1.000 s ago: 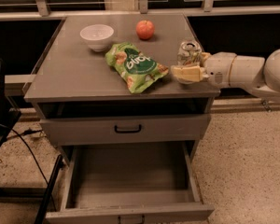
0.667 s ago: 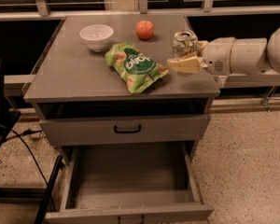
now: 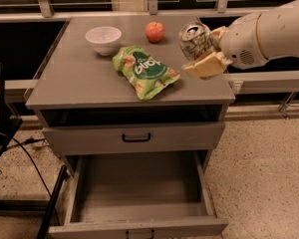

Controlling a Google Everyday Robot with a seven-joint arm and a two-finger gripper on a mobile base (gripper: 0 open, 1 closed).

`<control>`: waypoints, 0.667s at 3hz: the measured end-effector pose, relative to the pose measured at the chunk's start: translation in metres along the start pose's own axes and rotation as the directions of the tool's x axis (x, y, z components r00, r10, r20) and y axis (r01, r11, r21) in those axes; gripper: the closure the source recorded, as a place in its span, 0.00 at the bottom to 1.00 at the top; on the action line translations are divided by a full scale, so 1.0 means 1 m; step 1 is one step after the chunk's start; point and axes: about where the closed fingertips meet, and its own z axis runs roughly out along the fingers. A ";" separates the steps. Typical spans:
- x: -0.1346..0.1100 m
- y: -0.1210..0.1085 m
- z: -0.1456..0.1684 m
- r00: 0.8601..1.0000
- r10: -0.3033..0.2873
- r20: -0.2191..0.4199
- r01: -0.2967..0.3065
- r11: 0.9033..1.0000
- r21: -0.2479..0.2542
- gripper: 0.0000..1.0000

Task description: Place 7up can into middle drawer

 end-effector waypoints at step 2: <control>0.061 0.067 -0.010 0.930 -0.245 -0.275 0.230 0.969 -0.086 1.00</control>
Offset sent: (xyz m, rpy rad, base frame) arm -0.0836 -0.0332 -0.1027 -0.5695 0.0096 0.1199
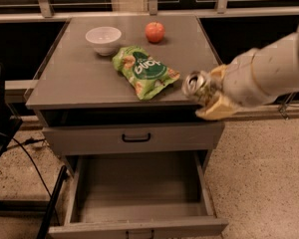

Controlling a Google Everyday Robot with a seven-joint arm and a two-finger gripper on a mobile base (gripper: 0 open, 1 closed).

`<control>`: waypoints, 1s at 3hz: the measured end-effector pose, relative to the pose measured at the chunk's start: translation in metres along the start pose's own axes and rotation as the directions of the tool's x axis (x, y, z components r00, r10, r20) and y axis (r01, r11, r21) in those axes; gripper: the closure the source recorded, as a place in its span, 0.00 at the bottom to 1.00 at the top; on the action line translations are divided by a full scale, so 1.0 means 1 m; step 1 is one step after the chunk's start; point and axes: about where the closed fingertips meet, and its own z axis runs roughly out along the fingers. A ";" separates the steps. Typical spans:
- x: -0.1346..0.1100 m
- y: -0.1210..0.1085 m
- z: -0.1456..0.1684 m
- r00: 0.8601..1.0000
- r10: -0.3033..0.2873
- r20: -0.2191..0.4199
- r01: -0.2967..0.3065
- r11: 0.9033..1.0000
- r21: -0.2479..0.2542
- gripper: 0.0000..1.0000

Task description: Place 7up can into middle drawer

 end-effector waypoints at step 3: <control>0.031 0.025 0.040 0.980 -0.166 -0.111 0.162 0.986 -0.048 1.00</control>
Offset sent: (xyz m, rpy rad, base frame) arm 0.0014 -0.0053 -0.0466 -0.1221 -0.0149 0.0680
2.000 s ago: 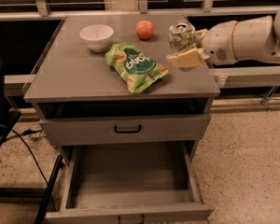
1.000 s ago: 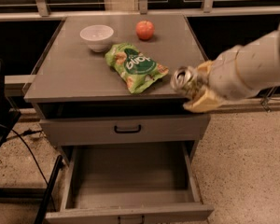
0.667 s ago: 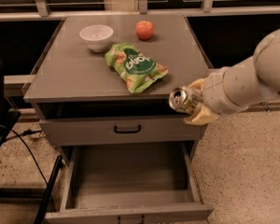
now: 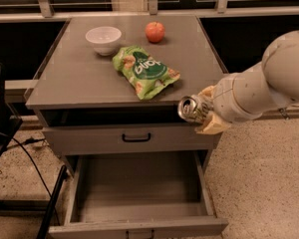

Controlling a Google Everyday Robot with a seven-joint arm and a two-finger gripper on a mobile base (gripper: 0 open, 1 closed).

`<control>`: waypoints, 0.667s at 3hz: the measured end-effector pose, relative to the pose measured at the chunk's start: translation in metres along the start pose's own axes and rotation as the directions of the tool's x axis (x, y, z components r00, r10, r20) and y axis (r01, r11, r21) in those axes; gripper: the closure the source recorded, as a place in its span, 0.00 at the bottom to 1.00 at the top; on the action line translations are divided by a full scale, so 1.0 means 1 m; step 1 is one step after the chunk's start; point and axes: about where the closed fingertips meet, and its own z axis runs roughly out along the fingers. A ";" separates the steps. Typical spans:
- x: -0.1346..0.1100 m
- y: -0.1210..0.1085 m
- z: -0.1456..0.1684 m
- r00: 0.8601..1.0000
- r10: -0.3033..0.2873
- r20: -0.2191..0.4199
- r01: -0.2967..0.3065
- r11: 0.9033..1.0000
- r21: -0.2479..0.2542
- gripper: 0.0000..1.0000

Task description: Place 7up can into middle drawer

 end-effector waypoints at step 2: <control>0.008 0.046 0.053 0.992 -0.039 -0.123 0.024 0.992 -0.126 1.00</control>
Offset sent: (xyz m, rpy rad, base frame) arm -0.0252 0.0135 -0.1203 -0.2189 0.1954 -0.0156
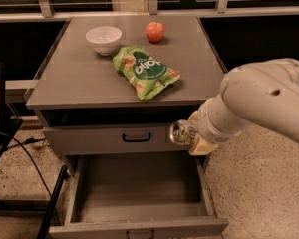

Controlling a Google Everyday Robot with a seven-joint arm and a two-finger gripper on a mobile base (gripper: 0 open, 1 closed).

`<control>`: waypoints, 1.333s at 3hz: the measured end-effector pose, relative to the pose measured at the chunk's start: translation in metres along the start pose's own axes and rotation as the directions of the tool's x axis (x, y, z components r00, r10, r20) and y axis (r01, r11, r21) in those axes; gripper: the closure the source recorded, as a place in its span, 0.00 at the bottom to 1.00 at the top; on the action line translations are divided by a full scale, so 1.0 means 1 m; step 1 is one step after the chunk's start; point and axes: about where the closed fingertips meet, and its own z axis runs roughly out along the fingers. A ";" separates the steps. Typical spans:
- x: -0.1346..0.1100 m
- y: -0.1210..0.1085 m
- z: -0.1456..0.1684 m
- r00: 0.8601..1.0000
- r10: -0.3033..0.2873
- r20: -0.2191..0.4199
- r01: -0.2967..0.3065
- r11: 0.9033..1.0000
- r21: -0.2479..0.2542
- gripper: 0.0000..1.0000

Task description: Place 7up can into middle drawer

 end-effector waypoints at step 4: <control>0.011 0.074 0.111 0.998 0.034 0.046 -0.034 0.999 -0.018 1.00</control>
Offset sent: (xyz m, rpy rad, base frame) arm -0.0264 0.0059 -0.1131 -0.0161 0.0730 -0.0468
